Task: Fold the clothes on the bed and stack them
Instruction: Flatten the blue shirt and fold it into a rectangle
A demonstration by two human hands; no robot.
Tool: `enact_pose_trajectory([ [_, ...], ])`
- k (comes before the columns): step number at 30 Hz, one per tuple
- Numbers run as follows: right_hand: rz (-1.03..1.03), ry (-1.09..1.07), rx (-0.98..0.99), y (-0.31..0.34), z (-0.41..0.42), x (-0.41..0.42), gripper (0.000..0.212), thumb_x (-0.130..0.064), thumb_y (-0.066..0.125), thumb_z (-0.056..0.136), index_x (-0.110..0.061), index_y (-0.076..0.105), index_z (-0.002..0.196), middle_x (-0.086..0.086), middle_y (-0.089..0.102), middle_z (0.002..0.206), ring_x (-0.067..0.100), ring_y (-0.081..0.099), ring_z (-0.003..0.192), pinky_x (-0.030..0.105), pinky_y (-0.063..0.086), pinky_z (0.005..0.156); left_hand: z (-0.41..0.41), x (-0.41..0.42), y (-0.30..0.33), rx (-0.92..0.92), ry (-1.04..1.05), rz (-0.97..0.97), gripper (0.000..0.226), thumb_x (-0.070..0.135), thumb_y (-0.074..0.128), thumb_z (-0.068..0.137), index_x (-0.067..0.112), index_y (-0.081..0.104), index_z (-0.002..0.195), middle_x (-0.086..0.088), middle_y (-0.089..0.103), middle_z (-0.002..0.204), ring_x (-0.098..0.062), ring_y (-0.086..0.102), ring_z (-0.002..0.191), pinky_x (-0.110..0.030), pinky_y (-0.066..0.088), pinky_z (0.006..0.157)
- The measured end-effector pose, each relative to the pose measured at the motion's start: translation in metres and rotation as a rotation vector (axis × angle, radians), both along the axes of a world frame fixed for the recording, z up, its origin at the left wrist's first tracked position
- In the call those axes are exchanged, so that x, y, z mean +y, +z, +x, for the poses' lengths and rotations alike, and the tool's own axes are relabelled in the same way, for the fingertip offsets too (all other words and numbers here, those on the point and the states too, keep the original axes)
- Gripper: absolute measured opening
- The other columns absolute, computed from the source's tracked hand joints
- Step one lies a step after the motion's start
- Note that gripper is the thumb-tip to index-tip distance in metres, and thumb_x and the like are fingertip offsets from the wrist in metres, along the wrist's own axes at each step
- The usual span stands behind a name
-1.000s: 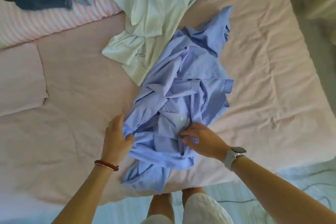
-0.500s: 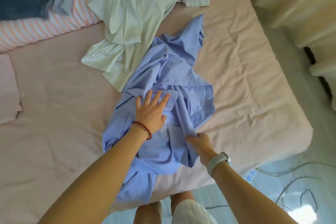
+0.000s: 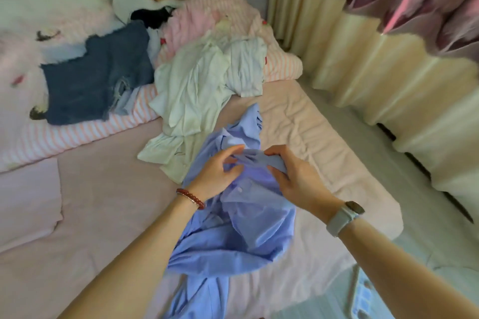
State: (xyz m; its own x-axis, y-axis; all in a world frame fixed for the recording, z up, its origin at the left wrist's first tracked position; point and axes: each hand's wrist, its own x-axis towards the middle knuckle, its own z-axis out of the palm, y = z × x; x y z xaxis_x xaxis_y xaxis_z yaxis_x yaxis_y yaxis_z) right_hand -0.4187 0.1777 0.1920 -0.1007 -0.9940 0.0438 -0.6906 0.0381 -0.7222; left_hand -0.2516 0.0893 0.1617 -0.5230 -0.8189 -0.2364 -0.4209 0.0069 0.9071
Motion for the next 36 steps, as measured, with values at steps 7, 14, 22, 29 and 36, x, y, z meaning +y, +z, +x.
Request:
enact_pose_trajectory([
  [7, -0.343, 0.209, 0.27, 0.137, 0.032, 0.054, 0.018, -0.003, 0.053, 0.09, -0.007, 0.067, 0.1, 0.008, 0.059, 0.1, 0.027, 0.058, 0.082, 0.033, 0.044, 0.067, 0.027, 0.07, 0.124, 0.196, 0.032, -0.231, 0.036, 0.002, 0.057, 0.089, 0.018, 0.051, 0.12, -0.002, 0.051, 0.125, -0.005, 0.051, 0.104, -0.004, 0.042, 0.081],
  [14, -0.63, 0.215, 0.326, 0.244, 0.064, 0.108, 0.029, -0.002, 0.048, 0.087, -0.011, 0.069, 0.105, 0.003, 0.042, 0.098, 0.024, 0.055, 0.072, 0.045, 0.05, 0.065, 0.053, 0.131, 0.222, 0.28, -0.197, -0.275, 0.026, 0.007, 0.048, 0.095, 0.014, 0.056, 0.118, -0.002, 0.061, 0.116, -0.004, 0.056, 0.104, -0.017, 0.043, 0.089],
  [22, -0.628, 0.129, 0.384, 0.29, 0.053, 0.144, 0.03, -0.005, 0.057, 0.089, -0.009, 0.061, 0.119, 0.007, 0.053, 0.1, 0.014, 0.053, 0.084, 0.024, 0.043, 0.078, 0.078, 0.154, 0.281, 0.266, -0.016, -0.628, 0.038, -0.005, 0.055, 0.085, 0.017, 0.033, 0.062, 0.005, 0.031, 0.058, 0.001, 0.033, 0.049, -0.013, 0.029, 0.051],
  [29, -0.349, -0.008, 0.512, 0.274, 0.01, 0.158, 0.03, -0.01, 0.049, 0.091, -0.016, 0.058, 0.119, 0.005, 0.062, 0.104, 0.027, 0.057, 0.094, 0.028, 0.036, 0.069, 0.079, 0.16, 0.32, 0.003, -0.076, -0.95, 0.045, 0.011, 0.063, 0.083, 0.023, 0.024, 0.064, 0.007, 0.027, 0.061, -0.008, 0.024, 0.053, -0.022, 0.02, 0.052],
  [36, -0.152, -0.281, 0.64, 0.258, -0.025, 0.163, 0.022, -0.029, 0.044, 0.093, -0.021, 0.055, 0.11, 0.009, 0.065, 0.1, 0.035, 0.058, 0.093, 0.034, 0.039, 0.065, 0.069, 0.172, 0.332, -0.188, -0.132, -0.706, 0.036, 0.039, 0.07, 0.079, 0.028, 0.048, 0.106, 0.01, 0.054, 0.107, -0.01, 0.05, 0.095, -0.032, 0.041, 0.084],
])
